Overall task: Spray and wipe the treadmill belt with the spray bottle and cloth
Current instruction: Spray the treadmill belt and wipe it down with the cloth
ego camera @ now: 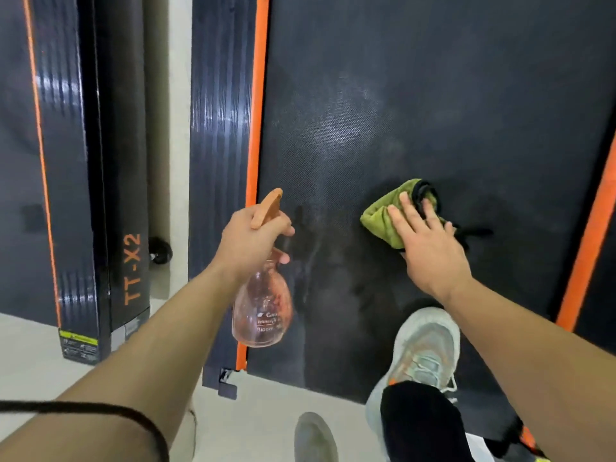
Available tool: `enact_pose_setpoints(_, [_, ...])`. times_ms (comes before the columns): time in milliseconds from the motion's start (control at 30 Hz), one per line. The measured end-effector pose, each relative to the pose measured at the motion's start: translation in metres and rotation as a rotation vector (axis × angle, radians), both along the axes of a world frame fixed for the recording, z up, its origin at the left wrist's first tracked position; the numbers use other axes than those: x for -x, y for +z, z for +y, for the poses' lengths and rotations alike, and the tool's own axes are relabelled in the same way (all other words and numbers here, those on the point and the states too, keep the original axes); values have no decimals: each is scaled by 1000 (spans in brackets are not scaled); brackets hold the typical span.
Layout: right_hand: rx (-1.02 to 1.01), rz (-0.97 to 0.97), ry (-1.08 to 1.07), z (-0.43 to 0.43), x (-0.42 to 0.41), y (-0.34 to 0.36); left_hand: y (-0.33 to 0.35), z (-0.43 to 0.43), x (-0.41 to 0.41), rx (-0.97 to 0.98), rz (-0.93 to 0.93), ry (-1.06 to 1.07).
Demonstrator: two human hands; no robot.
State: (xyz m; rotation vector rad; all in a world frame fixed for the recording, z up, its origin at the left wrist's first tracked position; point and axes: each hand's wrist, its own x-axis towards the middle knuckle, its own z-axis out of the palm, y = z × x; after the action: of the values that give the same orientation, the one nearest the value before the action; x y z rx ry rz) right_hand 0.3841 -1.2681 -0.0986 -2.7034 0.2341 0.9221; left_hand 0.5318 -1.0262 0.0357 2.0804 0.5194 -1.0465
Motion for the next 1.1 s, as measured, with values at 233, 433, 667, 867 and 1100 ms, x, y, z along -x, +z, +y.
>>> enact_pose_setpoints(233, [-56, 6, -37, 1, -2, 0, -24, -49, 6, 115, 45, -33])
enact_pose_setpoints(433, [-210, 104, -40, -17, -13, 9, -37, -79, 1, 191, 72, -3])
enact_pose_setpoints(667, [-139, 151, -247, 26, 7, 18, -49, -60, 28, 274, 46, -92])
enact_pose_setpoints(867, [-45, 154, -302, 69, 68, 25, -52, -37, 57, 261, 46, -251])
enact_pose_setpoints(1100, [76, -95, -455, 110, 107, 6, -68, -47, 63, 251, -22, -343])
